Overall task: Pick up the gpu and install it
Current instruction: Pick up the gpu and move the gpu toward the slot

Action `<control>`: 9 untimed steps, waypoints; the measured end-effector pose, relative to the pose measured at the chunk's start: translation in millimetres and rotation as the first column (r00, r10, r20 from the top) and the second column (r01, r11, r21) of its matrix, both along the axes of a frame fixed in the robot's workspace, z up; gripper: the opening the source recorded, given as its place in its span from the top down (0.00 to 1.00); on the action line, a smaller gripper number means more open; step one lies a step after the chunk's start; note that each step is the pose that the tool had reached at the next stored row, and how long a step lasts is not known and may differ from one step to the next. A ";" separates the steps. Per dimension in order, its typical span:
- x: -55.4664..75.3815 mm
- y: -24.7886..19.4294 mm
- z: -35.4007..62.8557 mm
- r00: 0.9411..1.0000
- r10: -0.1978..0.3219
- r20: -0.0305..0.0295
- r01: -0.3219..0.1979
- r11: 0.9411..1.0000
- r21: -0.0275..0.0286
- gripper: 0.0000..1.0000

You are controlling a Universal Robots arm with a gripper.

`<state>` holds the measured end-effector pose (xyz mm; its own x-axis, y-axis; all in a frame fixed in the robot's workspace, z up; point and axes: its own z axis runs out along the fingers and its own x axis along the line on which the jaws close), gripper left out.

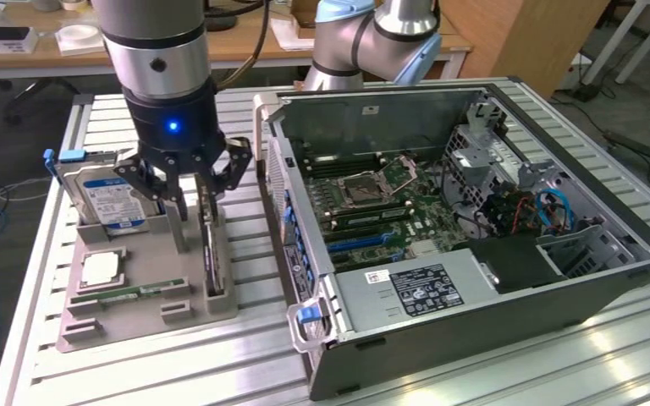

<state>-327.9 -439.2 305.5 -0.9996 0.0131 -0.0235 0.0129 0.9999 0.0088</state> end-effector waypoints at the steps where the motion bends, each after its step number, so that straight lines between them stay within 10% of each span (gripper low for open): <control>1: 0.0 -0.2 -0.7 1.000 0.000 0.000 0.000 1.000 0.000 0.58; 9: 0.0 -0.6 -6.5 1.000 0.000 0.000 0.000 1.000 0.000 0.58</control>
